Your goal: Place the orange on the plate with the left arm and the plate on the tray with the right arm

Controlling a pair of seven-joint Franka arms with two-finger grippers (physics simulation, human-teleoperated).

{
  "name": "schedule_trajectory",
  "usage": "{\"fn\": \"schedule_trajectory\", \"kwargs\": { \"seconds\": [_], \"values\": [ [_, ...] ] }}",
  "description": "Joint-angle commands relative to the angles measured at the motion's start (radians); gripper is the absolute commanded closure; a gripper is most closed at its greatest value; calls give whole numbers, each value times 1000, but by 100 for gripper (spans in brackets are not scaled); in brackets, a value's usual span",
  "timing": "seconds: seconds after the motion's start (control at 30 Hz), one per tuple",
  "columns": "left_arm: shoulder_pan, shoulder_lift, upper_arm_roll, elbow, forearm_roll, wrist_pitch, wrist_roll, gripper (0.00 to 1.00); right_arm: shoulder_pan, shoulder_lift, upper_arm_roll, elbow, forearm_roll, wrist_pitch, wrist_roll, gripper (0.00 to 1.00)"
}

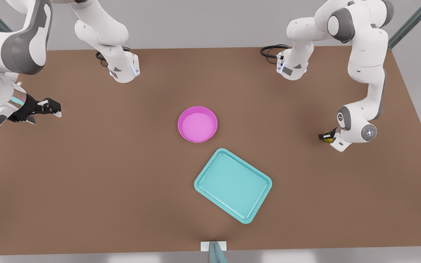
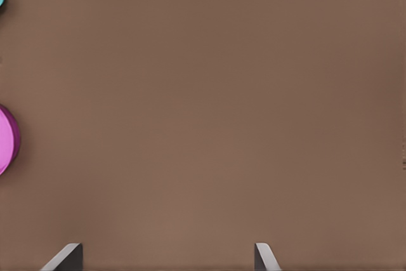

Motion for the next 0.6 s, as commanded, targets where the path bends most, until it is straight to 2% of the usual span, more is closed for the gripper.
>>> {"fn": "schedule_trajectory", "kwargs": {
  "seconds": [0.0,0.17,0.3,0.37,0.47,0.57],
  "values": [
    [0,-11,0,3,-13,-9,27,33,-1,0,1,1,0,-2,-5,0],
    [0,-19,0,23,-11,1,35,32,-1,0,1,1,1,-6,-4,0],
    [-95,-141,-18,45,-10,2,16,32,-1,0,1,1,1,-6,-5,0],
    [-260,-123,-21,105,-11,-4,-149,32,-1,0,1,1,1,-6,-4,0],
    [-595,-48,-35,256,-22,-79,-539,32,1,0,1,1,1,-6,-4,0],
    [-684,30,-187,393,-66,-139,-744,32,-1,1,1,1,7,-8,-5,0]
  ]
}}
